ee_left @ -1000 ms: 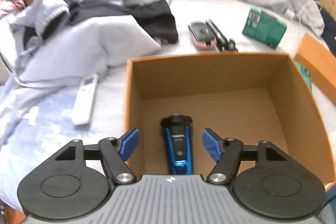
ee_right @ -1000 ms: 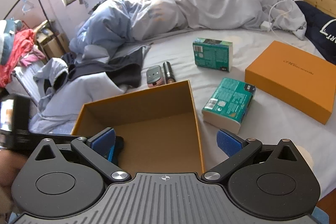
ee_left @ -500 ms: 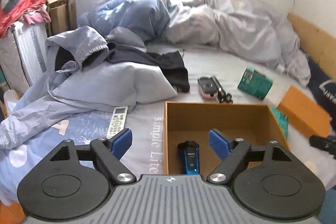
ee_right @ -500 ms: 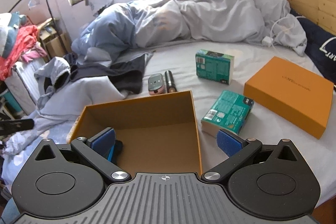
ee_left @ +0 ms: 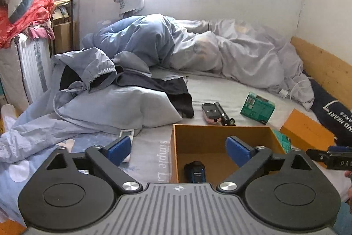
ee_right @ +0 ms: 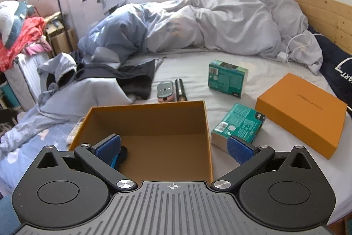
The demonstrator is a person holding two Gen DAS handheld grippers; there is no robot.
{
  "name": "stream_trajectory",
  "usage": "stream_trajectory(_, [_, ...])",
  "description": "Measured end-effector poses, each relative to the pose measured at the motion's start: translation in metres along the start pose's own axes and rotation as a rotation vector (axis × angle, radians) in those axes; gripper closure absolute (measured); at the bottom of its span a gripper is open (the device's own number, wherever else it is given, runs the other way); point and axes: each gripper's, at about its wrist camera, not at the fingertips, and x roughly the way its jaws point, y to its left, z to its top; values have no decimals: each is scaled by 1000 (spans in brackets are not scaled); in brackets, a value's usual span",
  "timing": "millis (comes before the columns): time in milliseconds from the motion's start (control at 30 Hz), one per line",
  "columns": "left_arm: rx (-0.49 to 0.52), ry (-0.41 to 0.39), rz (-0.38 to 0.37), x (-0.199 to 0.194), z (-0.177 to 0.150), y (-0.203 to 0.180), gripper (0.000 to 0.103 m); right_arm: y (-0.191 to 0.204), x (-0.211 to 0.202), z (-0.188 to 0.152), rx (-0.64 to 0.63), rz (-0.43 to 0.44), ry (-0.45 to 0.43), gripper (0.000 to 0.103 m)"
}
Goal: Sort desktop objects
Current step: 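Withdraw the left gripper and move it toward the white remote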
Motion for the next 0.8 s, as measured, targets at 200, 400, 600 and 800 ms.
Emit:
stream_trajectory(200, [48, -40, 42, 11, -9, -7, 0, 7, 6, -4, -17, 8, 20, 0])
stream_trajectory(400, [84, -42, 29, 13, -14, -17, 0, 12, 9, -7, -31, 19, 30, 0])
stream_trajectory(600, [75, -31, 33, 11, -14, -15, 0, 12, 8, -6, -27, 23, 30, 0])
stream_trajectory(800, [75, -17, 52, 11, -15, -13, 0, 12, 6, -6, -22, 26, 27, 0])
